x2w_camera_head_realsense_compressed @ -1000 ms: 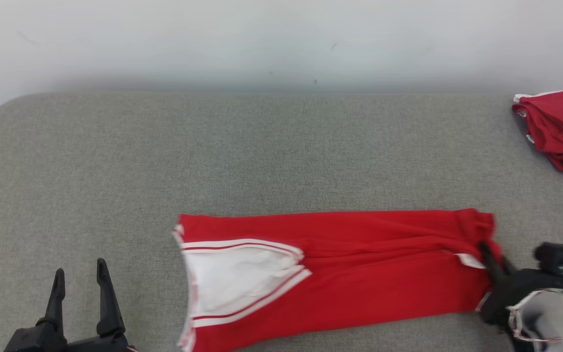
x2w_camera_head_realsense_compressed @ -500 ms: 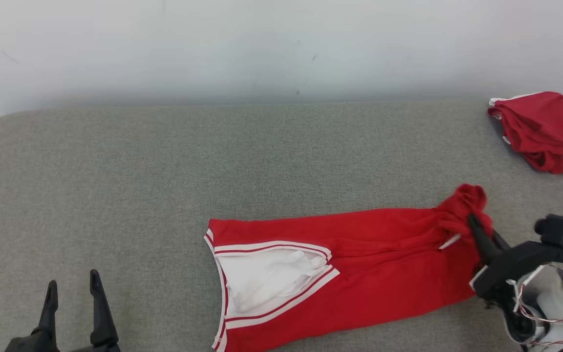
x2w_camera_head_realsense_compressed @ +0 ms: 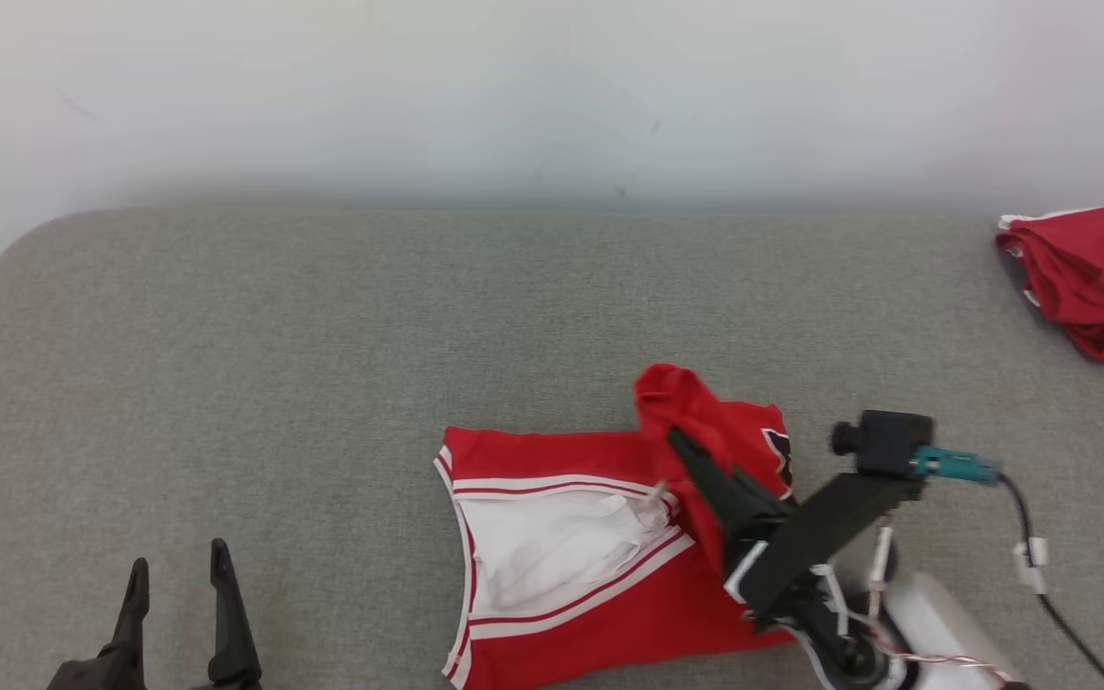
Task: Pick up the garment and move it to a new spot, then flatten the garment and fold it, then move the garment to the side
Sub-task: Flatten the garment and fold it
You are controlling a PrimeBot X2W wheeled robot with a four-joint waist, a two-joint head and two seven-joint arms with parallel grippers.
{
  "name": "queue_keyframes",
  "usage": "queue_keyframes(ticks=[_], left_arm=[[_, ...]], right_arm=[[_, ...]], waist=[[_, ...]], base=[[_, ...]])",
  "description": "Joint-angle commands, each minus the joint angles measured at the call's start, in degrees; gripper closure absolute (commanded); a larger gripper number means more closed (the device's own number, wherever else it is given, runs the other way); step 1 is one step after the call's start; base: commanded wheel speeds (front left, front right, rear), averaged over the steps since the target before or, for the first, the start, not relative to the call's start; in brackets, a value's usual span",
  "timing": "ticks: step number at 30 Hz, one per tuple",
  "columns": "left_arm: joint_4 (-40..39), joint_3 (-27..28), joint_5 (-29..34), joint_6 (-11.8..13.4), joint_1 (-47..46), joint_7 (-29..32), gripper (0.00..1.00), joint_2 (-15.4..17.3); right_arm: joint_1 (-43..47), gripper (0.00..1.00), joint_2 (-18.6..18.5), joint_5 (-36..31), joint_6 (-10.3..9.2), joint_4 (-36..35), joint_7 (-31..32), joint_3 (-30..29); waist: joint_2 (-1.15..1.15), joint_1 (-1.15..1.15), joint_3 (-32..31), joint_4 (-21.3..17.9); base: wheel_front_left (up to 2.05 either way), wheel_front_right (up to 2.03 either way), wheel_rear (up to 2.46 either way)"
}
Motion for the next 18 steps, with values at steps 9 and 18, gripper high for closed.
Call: queue_keyframes(ticks=[9, 18], left_arm=[[2.17, -1.32, 1.09, -1.12, -3.19, -0.14, 0.00, -1.52], [5.20, -3.25, 1.75, -2.24, -6.40, -0.14, 0.00, -3.16]], right_arm=[[-3.31, 1.00, 8.31, -3.51, 0.05, 7.23, -1.05, 1.44], [-7.53, 1.00, 8.70, 2.98, 0.09, 17.86, -9.50, 10.53]], waist=[[0.00, 0.00, 0.65, 3.98], [0.00, 0.00, 1.11, 7.63]], base=[[0.00, 0.00, 0.00], [0.00, 0.00, 0.00]])
